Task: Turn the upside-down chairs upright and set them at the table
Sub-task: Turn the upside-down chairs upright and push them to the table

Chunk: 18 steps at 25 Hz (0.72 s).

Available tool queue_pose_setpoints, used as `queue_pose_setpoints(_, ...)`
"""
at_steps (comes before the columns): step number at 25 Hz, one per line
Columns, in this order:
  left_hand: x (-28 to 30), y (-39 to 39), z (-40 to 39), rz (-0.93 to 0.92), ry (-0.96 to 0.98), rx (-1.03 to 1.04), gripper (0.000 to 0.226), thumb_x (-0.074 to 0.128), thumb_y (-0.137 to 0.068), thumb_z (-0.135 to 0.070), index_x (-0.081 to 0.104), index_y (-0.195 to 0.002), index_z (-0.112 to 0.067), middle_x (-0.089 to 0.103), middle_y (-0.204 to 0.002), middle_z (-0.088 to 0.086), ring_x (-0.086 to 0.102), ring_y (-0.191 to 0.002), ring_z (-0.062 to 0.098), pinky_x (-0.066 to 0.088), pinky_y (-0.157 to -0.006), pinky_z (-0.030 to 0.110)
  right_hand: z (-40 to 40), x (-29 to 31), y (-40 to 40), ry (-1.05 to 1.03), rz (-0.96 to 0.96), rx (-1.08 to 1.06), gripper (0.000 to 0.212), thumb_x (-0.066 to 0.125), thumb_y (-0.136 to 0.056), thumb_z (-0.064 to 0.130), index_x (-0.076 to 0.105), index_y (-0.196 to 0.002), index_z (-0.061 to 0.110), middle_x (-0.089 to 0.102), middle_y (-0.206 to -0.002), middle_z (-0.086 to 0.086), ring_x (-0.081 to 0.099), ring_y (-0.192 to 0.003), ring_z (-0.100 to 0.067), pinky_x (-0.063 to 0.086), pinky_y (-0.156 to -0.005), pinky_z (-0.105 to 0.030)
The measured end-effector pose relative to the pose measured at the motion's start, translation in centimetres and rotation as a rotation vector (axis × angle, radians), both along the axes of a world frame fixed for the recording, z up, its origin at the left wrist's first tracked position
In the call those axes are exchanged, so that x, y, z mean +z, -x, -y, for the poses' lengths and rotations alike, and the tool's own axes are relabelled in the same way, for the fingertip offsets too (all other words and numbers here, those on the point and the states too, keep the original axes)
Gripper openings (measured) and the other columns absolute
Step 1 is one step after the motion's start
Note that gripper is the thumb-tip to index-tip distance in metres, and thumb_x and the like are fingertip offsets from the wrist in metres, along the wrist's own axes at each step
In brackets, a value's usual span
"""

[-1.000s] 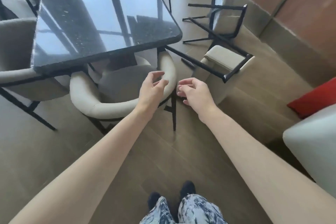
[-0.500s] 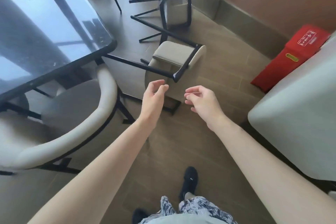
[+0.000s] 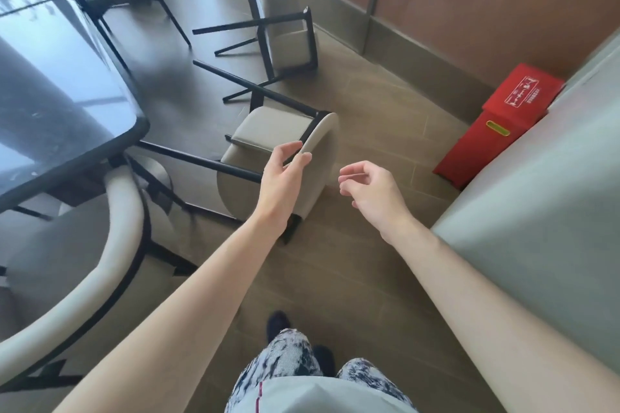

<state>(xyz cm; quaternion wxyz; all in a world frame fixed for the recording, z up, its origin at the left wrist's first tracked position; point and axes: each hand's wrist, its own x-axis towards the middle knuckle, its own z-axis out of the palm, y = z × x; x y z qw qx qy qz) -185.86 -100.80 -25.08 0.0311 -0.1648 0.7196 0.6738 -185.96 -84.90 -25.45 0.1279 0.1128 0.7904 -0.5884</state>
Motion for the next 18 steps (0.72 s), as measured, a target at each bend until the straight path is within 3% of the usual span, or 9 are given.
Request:
queue_pose_setpoints(2,0.3,2.1,-0.4,-0.014,-0.008,0.003,0.036,0.058,-0.081,-0.044,0.064,-0.116,-0.038,0.065,-0.123,-0.016,0.057,-0.117,0.001,0.044,-0.1,0.026,-1.0,-0.2,1.8,0.003,-0.009,-0.018,0.018,0.061,-0.086,0.011,0.066,-0.093,0.026,0.072,-0.099,0.005,0.068,-0.097,-0.016,0.047,-0.072,-0.026)
queue_pose_setpoints(5,0.5,5.1,-0.8,-0.047,-0.007,0.003,0.034,0.058,-0.081,-0.044,0.063,-0.114,-0.04,0.066,-0.106,-0.032,0.058,-0.104,-0.015,0.044,-0.091,0.021,-2.0,-0.4,4.7,-0.006,-0.042,-0.046,0.02,0.061,-0.086,0.011,0.066,-0.095,0.028,0.072,-0.1,0.008,0.067,-0.098,-0.013,0.046,-0.075,-0.025)
queue_pose_setpoints(7,0.5,7.5,-1.2,-0.077,-0.005,0.005,0.034,0.057,-0.081,-0.042,0.063,-0.115,-0.04,0.063,-0.112,-0.031,0.056,-0.099,-0.022,0.043,-0.087,0.019,-2.5,-0.2,7.1,-0.021,-0.075,-0.067,0.023,0.06,-0.088,0.012,0.066,-0.098,0.031,0.071,-0.103,0.012,0.064,-0.103,-0.007,0.044,-0.076,-0.021)
queue_pose_setpoints(10,1.0,11.7,-1.6,-0.112,-0.022,0.012,0.034,0.056,-0.082,-0.038,0.063,-0.115,-0.037,0.064,-0.111,-0.033,0.057,-0.101,-0.021,0.044,-0.087,0.017,-3.3,0.6,11.4,-0.025,-0.073,-0.08,0.026,0.059,-0.09,0.013,0.068,-0.105,0.032,0.069,-0.109,0.016,0.06,-0.108,0.002,0.041,-0.073,-0.014)
queue_pose_setpoints(12,1.6,14.3,-1.8,-0.144,-0.026,0.02,0.036,0.057,-0.083,-0.036,0.063,-0.118,-0.034,0.066,-0.102,-0.034,0.057,-0.102,-0.018,0.044,-0.082,0.006,-3.8,1.3,14.3,-0.022,-0.066,-0.053,0.029,0.058,-0.091,0.014,0.068,-0.11,0.033,0.069,-0.113,0.017,0.059,-0.109,0.005,0.04,-0.075,-0.012)
queue_pose_setpoints(16,2.1,19.3,-2.5,-0.169,-0.01,0.029,0.027,0.06,-0.095,-0.022,0.062,-0.121,-0.027,0.064,-0.122,-0.007,0.055,-0.124,0.01,0.04,-0.075,-0.002,-4.7,2.2,19.6,-0.016,-0.087,-0.035,0.031,0.058,-0.091,0.015,0.067,-0.112,0.036,0.068,-0.115,0.018,0.057,-0.109,0.01,0.039,-0.078,-0.011)
queue_pose_setpoints(18,2.1,21.3,-3.0,-0.162,0.012,0.017,0.027,0.057,-0.099,-0.014,0.061,-0.124,-0.022,0.062,-0.13,0.007,0.053,-0.126,0.016,0.04,-0.074,-0.001,-4.9,2.2,21.4,-0.023,-0.098,-0.032,0.032,0.058,-0.091,0.015,0.068,-0.114,0.035,0.068,-0.114,0.018,0.056,-0.109,0.012,0.039,-0.077,-0.009)
